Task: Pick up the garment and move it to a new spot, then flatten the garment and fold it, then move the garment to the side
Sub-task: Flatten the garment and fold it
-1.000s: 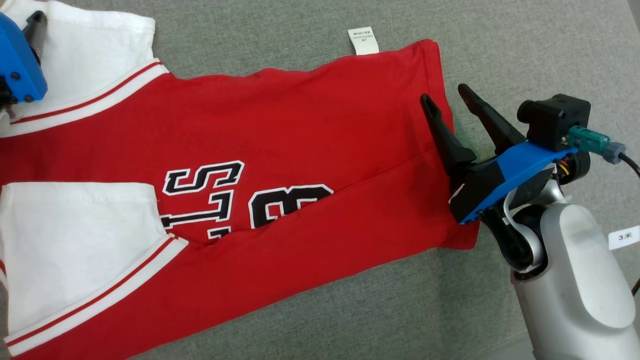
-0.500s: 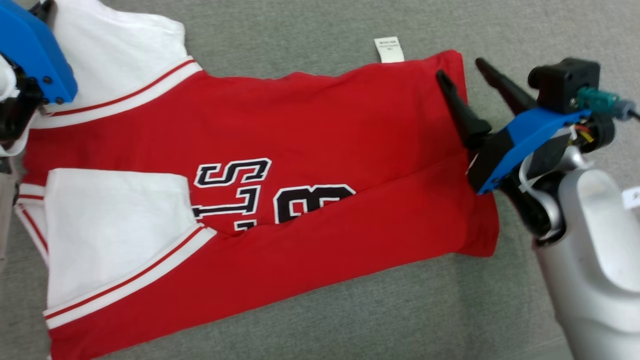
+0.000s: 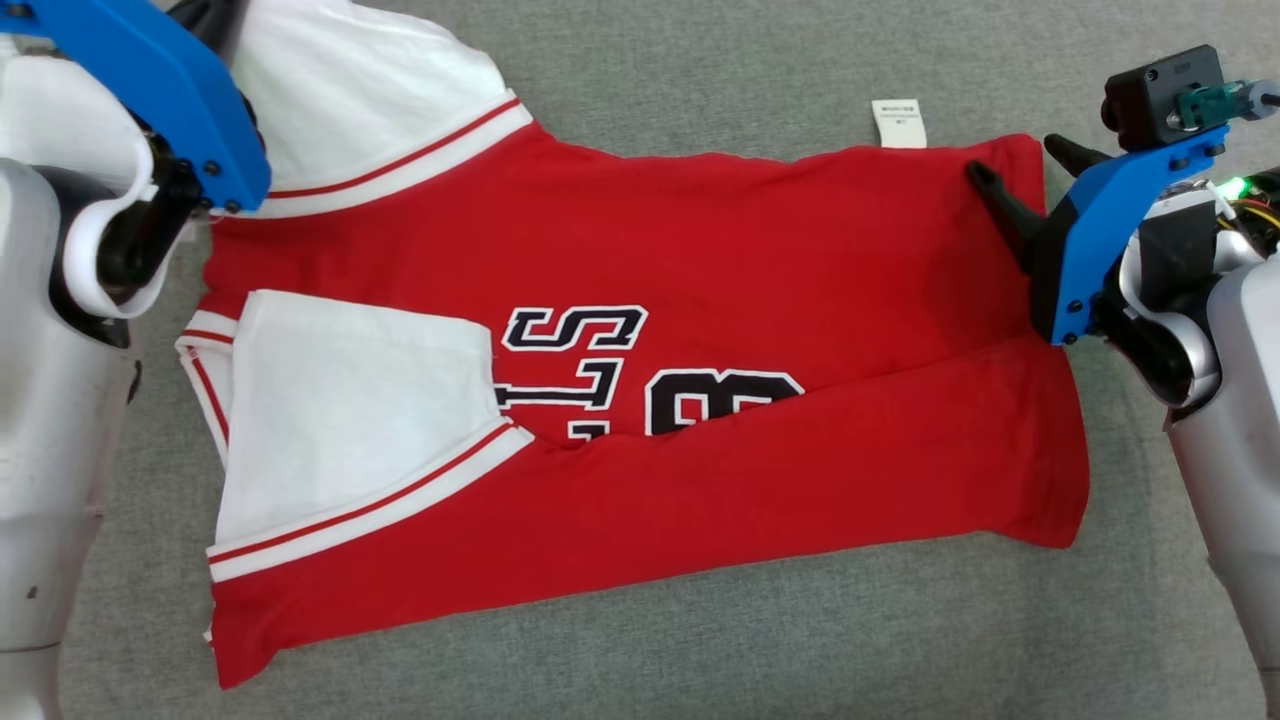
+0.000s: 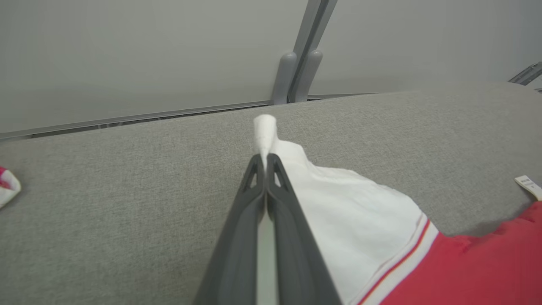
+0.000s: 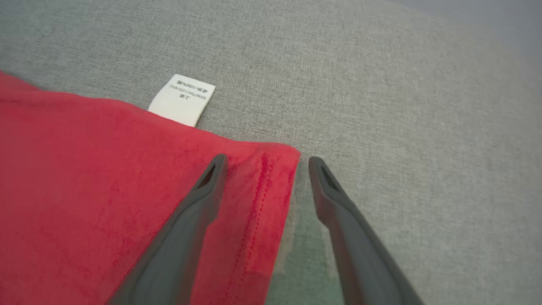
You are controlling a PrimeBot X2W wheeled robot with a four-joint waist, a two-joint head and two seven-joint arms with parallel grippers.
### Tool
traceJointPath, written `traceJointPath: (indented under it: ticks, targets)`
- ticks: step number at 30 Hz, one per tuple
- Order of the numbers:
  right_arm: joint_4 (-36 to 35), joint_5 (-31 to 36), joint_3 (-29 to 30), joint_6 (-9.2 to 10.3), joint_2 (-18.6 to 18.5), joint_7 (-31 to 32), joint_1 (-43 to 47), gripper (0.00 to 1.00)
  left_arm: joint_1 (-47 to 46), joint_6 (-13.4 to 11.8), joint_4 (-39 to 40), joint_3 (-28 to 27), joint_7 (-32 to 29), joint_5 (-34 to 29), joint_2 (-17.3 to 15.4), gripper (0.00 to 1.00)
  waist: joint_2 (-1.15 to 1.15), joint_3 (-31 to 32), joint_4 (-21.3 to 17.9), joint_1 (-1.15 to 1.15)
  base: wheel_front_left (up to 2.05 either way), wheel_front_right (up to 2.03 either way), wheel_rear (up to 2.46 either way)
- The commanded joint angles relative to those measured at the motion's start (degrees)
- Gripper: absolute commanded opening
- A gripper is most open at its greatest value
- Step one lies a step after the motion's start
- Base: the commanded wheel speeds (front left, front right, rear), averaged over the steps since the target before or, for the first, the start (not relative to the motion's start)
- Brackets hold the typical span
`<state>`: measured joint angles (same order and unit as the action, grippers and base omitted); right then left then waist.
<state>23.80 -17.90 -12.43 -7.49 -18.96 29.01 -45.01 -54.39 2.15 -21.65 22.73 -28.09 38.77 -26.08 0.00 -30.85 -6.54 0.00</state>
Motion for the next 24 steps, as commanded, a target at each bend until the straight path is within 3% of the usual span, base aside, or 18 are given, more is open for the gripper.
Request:
traceJointPath:
  ticks: [1,3,4,5,6,8,10,11,18,24]
  targets:
    - [1.2,-0.71,0.07,-0.01,-0.71,0.73,-1.49,1.0,-0.02,0.4,0.52,0.17,0.59,0.23,0.6,0.0,0.0,-0.19,0.62,0.0,0.0,0.0,0.0]
    - [2.8,-0.89,-0.39,-0.01,-0.85,1.51,-2.06,1.0,0.09,0.62,0.73,0.52,0.87,0.33,0.86,0.0,0.0,-0.26,1.1,0.0,0.0,0.0,0.0]
    - [3.5,-1.14,-0.63,-0.01,-0.76,1.76,-2.27,0.75,0.06,0.75,0.78,0.66,1.05,0.41,1.02,0.0,0.0,-0.3,1.32,0.0,0.0,0.0,0.0]
    - [4.27,-1.56,-0.85,-0.01,-0.6,2.03,-2.5,0.56,0.01,0.85,0.82,0.8,1.16,0.47,1.16,0.0,0.0,-0.34,1.51,0.0,0.0,0.0,0.0]
    - [4.97,-1.74,-0.88,-0.01,-0.48,2.04,-2.84,0.45,-0.04,1.0,0.81,0.88,1.34,0.54,1.26,0.0,0.0,-0.37,1.64,0.0,0.0,0.0,0.0]
    - [6.14,-1.75,-1.37,-0.01,-0.65,1.57,-3.3,0.35,-0.07,1.38,0.78,1.03,1.82,0.47,1.49,0.0,0.0,-0.36,1.91,0.0,0.0,0.0,0.0]
    - [6.95,-1.52,-1.64,-0.01,-0.75,0.55,-3.95,0.19,0.03,1.47,0.59,1.02,2.35,0.69,1.58,0.0,0.0,-0.23,2.11,0.0,0.0,0.0,0.0]
    - [7.21,-1.27,-1.66,-0.01,-0.64,-0.18,-4.19,0.0,0.1,1.56,0.55,0.98,2.72,0.74,1.61,0.0,0.0,-0.11,2.19,0.0,0.0,0.0,0.0]
    - [10.09,-0.45,-0.83,-0.01,-0.16,-6.05,-5.6,0.0,1.13,2.19,0.46,0.23,5.31,1.6,1.67,0.0,0.0,1.37,2.62,0.0,0.0,0.0,0.0]
    - [9.24,-3.67,-4.33,-0.01,-1.94,-10.85,-2.83,0.0,5.43,3.15,3.62,0.18,7.2,3.74,1.72,0.0,0.0,3.59,3.41,0.0,0.0,0.0,0.0]
